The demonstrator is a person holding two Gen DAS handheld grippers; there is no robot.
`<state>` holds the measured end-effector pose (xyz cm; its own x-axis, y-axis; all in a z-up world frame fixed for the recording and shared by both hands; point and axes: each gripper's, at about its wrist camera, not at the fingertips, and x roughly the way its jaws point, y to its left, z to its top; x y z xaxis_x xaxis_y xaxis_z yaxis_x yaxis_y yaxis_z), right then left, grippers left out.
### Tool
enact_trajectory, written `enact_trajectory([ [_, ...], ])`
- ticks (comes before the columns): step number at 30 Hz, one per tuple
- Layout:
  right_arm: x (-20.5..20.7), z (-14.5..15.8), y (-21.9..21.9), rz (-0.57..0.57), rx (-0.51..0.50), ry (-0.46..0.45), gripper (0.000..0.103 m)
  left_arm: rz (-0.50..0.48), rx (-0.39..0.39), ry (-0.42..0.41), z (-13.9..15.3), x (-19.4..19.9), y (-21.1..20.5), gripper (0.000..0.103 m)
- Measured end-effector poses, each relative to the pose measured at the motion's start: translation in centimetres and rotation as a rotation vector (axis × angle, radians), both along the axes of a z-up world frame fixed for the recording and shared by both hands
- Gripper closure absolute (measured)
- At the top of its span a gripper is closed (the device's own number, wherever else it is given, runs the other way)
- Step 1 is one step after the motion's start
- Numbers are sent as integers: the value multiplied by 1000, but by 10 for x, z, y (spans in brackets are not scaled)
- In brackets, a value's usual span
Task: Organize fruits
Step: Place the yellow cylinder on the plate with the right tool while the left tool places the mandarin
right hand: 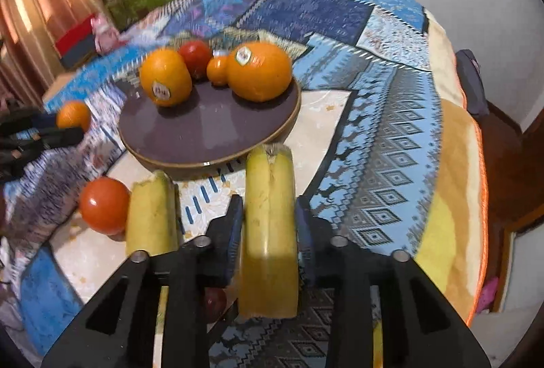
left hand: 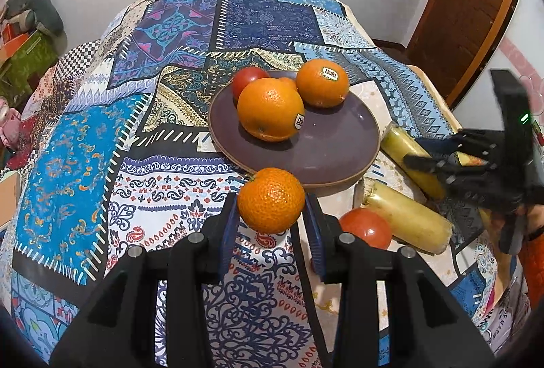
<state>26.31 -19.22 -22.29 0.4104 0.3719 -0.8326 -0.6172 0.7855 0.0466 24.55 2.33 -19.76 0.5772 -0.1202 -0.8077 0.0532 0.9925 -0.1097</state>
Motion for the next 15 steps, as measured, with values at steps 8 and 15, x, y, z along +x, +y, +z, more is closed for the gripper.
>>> enact_trajectory([
  [8, 2, -11, 5, -29, -2, -22, 72, 0, 14, 0, 1, 7, 2, 65],
  [15, 2, 21, 5, -25, 66, -78, 72, -20, 20, 4, -2, 21, -3, 65],
])
